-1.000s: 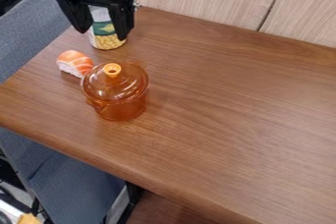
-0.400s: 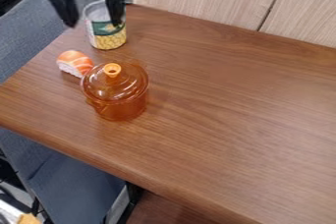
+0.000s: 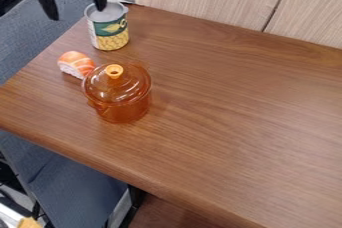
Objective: Put the object of table
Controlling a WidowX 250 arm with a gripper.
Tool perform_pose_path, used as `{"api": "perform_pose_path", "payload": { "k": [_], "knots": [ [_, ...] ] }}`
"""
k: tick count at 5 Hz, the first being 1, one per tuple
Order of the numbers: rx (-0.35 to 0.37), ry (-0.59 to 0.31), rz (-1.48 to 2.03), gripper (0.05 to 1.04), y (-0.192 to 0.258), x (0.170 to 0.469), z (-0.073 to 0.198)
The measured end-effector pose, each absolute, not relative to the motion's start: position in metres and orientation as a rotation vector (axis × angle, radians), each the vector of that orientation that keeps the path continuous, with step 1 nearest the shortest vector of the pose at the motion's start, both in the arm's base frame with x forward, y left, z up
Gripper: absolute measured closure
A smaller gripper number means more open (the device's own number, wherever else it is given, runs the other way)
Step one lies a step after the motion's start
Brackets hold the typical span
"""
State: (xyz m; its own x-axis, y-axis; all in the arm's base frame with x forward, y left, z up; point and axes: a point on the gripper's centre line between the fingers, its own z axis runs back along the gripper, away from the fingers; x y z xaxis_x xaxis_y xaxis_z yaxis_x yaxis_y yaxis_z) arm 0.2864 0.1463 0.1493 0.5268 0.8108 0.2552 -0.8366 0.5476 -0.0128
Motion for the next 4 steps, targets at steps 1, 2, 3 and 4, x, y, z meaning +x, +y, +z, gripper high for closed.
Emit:
{"api": "perform_pose_path", "payload": {
  "k": [1,2,3,4],
  "knots": [
    [0.125,-0.228,1.24,0.082,0.164,0.283,0.133],
    [0.15,-0.197,1.386,0.082,0.173,0.283,0.111],
    [0.168,-0.157,1.431,0.082,0.181,0.286,0.094],
    [0.176,-0.126,1.446,0.082,0.186,0.29,0.078]
  ]
}}
